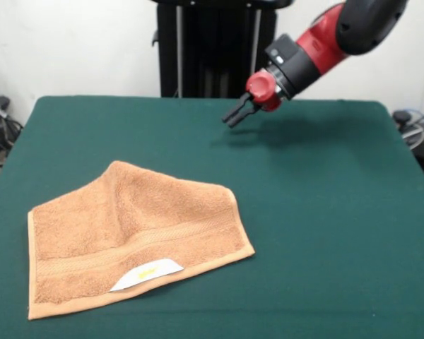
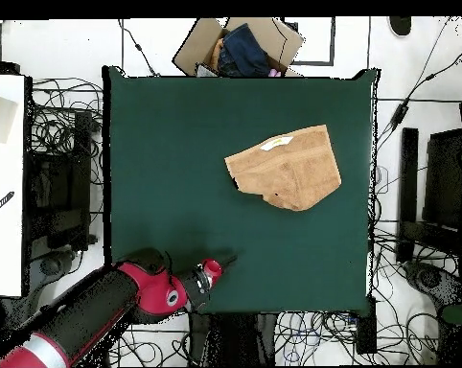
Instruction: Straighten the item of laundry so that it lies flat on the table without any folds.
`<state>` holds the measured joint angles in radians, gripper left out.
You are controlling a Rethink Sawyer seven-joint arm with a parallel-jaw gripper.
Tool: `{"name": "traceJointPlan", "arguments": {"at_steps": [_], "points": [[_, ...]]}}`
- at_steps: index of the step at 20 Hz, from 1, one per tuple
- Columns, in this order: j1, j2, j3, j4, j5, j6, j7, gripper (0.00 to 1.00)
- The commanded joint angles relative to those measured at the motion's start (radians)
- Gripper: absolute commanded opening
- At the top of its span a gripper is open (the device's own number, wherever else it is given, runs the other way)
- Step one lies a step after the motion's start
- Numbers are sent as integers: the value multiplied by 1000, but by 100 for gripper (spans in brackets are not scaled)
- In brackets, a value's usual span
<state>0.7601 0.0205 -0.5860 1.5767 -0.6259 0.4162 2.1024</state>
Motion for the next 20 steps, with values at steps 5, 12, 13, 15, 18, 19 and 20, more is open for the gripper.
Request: {"name": "traceJointPlan", "arguments": {"at_steps": [5, 12, 13, 15, 18, 19, 20], "points": [[-63, 28, 119, -154, 70, -70, 152, 100], [-58, 50, 126, -188, 81, -59, 167, 100], [-58, 52, 128, -193, 82, -58, 166, 100], [-60, 55, 130, -201, 81, -59, 165, 100], [-68, 56, 140, -215, 84, -49, 152, 100], [-69, 56, 140, -219, 84, -45, 150, 100], [-69, 58, 141, -224, 85, -42, 148, 100]]}}
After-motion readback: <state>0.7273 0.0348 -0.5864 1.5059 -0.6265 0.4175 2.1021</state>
